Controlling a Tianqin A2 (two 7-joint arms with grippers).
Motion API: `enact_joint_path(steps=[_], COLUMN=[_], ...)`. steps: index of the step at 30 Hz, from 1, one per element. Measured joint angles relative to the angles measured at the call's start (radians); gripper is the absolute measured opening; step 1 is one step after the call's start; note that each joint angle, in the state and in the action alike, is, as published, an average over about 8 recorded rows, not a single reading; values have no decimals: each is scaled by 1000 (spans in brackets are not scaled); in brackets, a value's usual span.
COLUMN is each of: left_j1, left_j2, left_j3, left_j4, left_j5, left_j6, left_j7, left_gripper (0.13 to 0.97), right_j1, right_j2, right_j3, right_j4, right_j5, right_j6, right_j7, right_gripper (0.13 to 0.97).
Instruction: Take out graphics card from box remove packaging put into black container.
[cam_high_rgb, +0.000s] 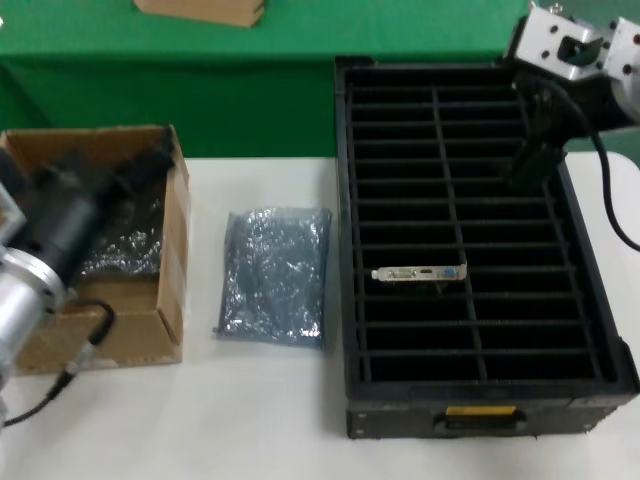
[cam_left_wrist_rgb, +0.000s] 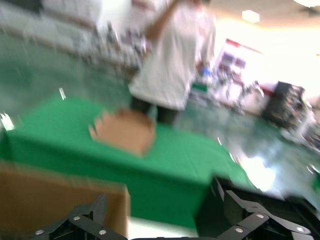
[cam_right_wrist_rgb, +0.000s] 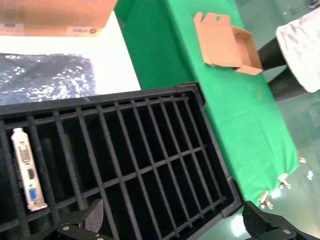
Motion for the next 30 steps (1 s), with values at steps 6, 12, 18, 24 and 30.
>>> enact_joint_path(steps=[6, 12, 18, 24, 30], left_j1=[91, 122, 151, 192, 237], left_j2=[22, 46, 72, 111, 152], left_j3=[-178, -229, -257, -298, -343], left_j4=[-52, -54, -49, -43, -35], left_j5=[84, 84, 121, 172, 225], left_j6=[-20, 0, 19, 48, 78], left_j7=[44, 84, 91, 107, 123], left_gripper=[826, 900, 950, 962, 966], right_j1=[-50, -102, -163, -252, -348], right_j2=[21, 34, 24, 11, -3], right_j3=[40, 76, 98, 131, 167], right_j4=[59, 97, 103, 115, 127], right_j5=[-15, -12, 50, 136, 227], right_j6=[35, 78, 144, 240, 342], right_j7=[11, 8, -29, -81, -137], right_gripper=[966, 966, 966, 966, 966])
